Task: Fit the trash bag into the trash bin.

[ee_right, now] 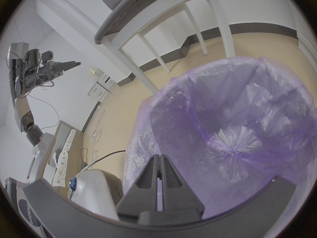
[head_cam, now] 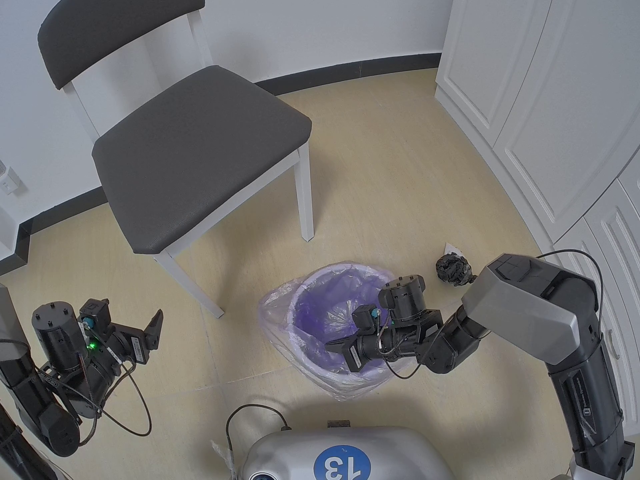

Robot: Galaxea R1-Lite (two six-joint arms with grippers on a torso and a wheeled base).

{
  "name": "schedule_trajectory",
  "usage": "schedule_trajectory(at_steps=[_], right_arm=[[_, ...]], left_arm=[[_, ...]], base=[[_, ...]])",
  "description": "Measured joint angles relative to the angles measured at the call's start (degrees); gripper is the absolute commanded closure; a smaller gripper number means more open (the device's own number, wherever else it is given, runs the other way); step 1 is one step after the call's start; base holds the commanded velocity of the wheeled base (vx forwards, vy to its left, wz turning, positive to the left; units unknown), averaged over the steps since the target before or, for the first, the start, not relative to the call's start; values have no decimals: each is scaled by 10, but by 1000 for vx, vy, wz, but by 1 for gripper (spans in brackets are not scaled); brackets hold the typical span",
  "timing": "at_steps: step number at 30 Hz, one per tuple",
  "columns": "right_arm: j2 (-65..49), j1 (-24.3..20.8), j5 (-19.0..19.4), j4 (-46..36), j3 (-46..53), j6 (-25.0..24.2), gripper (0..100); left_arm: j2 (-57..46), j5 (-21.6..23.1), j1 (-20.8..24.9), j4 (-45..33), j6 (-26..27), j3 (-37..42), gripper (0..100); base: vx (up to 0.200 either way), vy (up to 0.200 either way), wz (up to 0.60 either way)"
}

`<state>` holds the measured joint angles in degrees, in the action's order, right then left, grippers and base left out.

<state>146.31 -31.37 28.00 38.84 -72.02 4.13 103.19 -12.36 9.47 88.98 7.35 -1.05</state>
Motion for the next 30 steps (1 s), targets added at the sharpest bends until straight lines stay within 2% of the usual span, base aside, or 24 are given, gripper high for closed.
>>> schedule_trajectory(at_steps=[12,26,30], right_arm=[[-29,-33,0,49,63,33,100],[-11,-41,-4,36,69,82,100],[-4,-39,-17,38,65,107,100]], left_arm=[[-1,0,0,0,-1,0,0],[-1,0,-1,0,-4,0,0],[-1,0,-2,0,-4,0,0]], base=[[0,0,0],[0,0,0],[0,0,0]])
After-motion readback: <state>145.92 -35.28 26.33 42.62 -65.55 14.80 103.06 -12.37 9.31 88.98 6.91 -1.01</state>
